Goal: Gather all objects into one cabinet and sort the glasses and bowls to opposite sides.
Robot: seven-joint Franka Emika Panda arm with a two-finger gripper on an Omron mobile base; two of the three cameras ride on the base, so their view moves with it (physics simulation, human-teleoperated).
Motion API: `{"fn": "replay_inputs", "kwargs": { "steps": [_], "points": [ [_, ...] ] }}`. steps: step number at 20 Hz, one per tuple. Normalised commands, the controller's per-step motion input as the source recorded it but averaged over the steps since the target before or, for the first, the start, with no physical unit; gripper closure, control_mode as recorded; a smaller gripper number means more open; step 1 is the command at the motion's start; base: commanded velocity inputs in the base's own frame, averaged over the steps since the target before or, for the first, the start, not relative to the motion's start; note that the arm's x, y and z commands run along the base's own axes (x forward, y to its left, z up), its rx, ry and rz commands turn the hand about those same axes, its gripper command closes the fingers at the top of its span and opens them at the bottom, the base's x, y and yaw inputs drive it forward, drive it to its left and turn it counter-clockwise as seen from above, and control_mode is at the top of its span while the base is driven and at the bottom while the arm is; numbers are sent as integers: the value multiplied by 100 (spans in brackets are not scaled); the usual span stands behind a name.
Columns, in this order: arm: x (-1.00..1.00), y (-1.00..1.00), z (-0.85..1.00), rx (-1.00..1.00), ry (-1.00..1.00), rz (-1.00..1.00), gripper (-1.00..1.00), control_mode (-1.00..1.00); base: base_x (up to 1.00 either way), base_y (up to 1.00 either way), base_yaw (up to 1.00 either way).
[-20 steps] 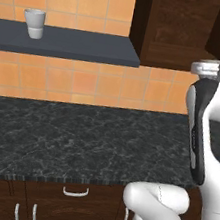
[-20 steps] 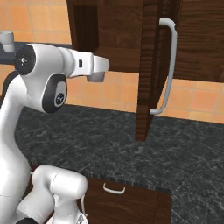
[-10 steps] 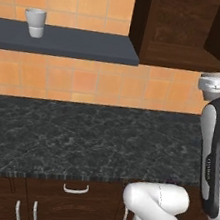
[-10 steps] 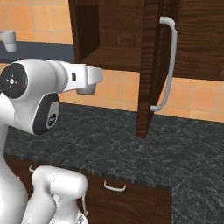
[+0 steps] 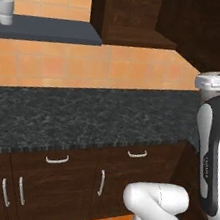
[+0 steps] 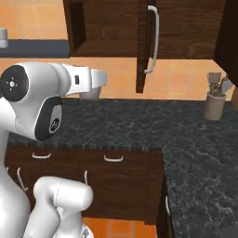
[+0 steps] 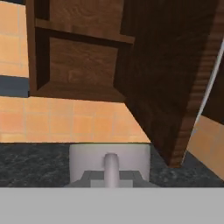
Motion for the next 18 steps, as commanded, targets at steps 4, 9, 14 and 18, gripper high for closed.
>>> {"fn": "replay_inputs", "kwargs": {
  "steps": [4,9,14,18],
  "points": [
    [0,0,0,0,0,0,100,100,-84,8,-53],
    [0,0,0,0,0,0,100,100,-78,0,-57],
    [0,0,0,0,0,0,100,100,-64,17,-48],
    [0,0,0,0,0,0,100,100,-66,39,-24]
  ]
}}
